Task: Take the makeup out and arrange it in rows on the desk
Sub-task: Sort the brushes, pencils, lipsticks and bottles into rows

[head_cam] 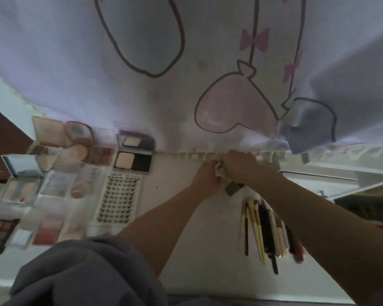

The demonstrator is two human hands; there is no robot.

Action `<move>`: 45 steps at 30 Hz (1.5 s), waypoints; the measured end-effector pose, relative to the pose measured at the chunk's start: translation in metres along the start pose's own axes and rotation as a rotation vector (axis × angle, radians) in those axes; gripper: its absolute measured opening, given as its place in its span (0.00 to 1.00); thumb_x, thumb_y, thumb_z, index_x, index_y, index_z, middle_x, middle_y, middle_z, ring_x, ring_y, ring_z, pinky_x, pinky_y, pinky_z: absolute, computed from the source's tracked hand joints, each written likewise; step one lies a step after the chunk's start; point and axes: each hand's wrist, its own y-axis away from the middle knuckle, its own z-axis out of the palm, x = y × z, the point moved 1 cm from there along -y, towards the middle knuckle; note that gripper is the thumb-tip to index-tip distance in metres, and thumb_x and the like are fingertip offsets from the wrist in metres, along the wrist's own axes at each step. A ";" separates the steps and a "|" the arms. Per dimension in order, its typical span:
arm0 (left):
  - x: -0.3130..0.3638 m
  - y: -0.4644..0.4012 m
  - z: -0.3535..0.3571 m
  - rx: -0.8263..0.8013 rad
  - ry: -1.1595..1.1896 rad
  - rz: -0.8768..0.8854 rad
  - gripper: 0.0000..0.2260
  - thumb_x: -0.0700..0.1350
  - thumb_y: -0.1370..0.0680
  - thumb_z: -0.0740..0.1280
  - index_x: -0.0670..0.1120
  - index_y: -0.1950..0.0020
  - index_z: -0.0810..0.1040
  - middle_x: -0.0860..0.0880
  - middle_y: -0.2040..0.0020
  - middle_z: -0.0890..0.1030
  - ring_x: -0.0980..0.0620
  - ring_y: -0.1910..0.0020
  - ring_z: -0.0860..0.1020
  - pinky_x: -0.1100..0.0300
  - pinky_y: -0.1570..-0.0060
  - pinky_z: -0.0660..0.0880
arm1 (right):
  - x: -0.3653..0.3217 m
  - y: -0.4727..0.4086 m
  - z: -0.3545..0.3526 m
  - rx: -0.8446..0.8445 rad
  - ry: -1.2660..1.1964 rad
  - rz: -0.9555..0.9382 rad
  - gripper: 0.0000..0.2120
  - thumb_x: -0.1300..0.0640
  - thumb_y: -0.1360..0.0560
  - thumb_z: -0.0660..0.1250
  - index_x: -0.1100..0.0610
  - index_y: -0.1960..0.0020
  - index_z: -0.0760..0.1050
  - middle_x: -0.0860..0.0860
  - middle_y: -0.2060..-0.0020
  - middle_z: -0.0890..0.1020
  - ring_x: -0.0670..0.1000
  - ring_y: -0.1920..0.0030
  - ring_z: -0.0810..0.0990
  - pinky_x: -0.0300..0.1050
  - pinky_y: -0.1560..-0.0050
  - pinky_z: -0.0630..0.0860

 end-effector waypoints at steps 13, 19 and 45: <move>-0.045 0.036 -0.035 0.198 0.191 -0.034 0.14 0.53 0.28 0.71 0.50 0.46 0.72 0.53 0.58 0.79 0.55 0.62 0.77 0.65 0.67 0.70 | -0.016 0.008 -0.018 0.043 -0.555 -0.355 0.11 0.53 0.21 0.61 0.55 0.42 0.75 0.54 0.48 0.76 0.55 0.49 0.75 0.48 0.49 0.72; -0.033 0.079 -0.057 0.363 -0.220 0.094 0.17 0.54 0.27 0.69 0.50 0.41 0.76 0.48 0.48 0.76 0.48 0.52 0.77 0.57 0.56 0.72 | -0.033 0.041 -0.033 -0.106 -0.849 -0.067 0.22 0.37 0.22 0.53 0.55 0.44 0.72 0.53 0.54 0.81 0.48 0.61 0.80 0.37 0.65 0.72; -0.069 0.214 -0.131 0.066 -0.072 0.217 0.11 0.55 0.27 0.69 0.56 0.47 0.76 0.54 0.55 0.79 0.56 0.57 0.77 0.60 0.56 0.74 | -0.102 0.132 -0.034 -0.232 -1.209 -0.250 0.15 0.41 0.22 0.58 0.49 0.45 0.76 0.46 0.51 0.83 0.45 0.56 0.83 0.40 0.59 0.79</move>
